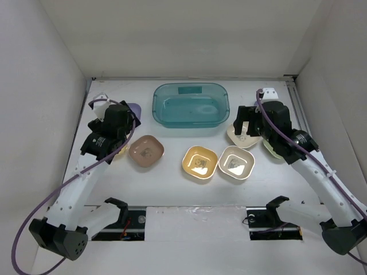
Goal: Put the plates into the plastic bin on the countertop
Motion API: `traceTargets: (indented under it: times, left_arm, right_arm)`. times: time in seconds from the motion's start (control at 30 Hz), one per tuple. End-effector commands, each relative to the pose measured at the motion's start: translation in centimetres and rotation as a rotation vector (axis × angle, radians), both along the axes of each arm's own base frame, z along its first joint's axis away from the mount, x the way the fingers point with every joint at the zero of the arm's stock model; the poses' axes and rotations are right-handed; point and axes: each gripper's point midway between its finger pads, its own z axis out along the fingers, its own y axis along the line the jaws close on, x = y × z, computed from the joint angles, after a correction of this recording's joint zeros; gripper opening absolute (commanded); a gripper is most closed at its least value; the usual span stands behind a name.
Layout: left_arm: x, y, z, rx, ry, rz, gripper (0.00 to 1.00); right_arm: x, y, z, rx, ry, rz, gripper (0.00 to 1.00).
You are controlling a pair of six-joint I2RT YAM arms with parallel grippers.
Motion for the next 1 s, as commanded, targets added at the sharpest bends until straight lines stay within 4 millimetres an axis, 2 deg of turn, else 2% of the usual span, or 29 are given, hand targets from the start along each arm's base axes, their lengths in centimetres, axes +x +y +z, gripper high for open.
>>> traceTargets:
  times: [0.0, 0.03, 0.13, 0.17, 0.27, 0.37, 0.63, 0.7, 0.77, 0.8, 0.87, 0.93, 0.97]
  left_arm:
    - [-0.6, -2.8, -1.9, -0.134, 0.077, 0.006, 1.0]
    - [-1.1, -3.6, -4.0, -0.154, 0.121, -0.013, 1.0]
    - [-1.5, -5.1, -7.2, -0.272, 0.161, 0.011, 1.0]
    - [-2.3, -4.8, -9.2, -0.279, 0.191, 0.036, 1.0]
    - [-3.3, -4.8, -12.4, -0.332, 0.236, 0.105, 1.0]
    - [-3.7, -4.9, -14.3, -0.342, 0.268, 0.124, 1.0]
    - [-5.8, -3.8, -21.1, -0.302, 0.401, 0.226, 1.0]
    - [-5.2, -3.9, -21.5, -0.307, 0.383, 0.239, 0.92]
    - [-5.6, -3.5, -22.8, -0.279, 0.414, 0.253, 0.8]
    - [-5.5, -3.6, -23.0, -0.278, 0.416, 0.254, 0.61]
    - [-5.7, -3.5, -23.6, -0.275, 0.429, 0.265, 0.39]
    - [-6.0, -3.6, -24.1, -0.277, 0.444, 0.263, 0.09]
    - [-6.0, -3.6, -24.1, -0.277, 0.444, 0.263, 0.0]
  right_arm:
    - [0.1, 1.6, 2.1, 0.023, -0.051, 0.056, 1.0]
    - [0.1, 1.7, 2.5, 0.024, -0.06, 0.057, 1.0]
    - [0.0, 2.5, 2.1, 0.02, -0.047, 0.091, 1.0]
    - [-0.2, 2.7, 2.1, 0.02, -0.047, 0.101, 1.0]
    - [-0.5, 4.1, 2.5, 0.047, -0.052, 0.158, 1.0]
    - [-1.0, 5.1, 2.8, 0.07, -0.066, 0.214, 1.0]
    - [-1.5, 6.4, 2.8, 0.069, -0.075, 0.272, 1.0]
    - [-1.6, 6.6, 2.6, 0.073, -0.073, 0.282, 1.0]
    - [-1.5, 6.8, 2.8, 0.081, -0.079, 0.291, 1.0]
    - [-1.5, 6.8, 2.8, 0.081, -0.079, 0.291, 1.0]
    - [-1.5, 6.8, 3.2, 0.085, -0.087, 0.291, 1.0]
    - [-1.8, 6.6, 3.2, 0.084, -0.086, 0.291, 1.0]
    - [-1.8, 6.6, 3.2, 0.084, -0.086, 0.291, 1.0]
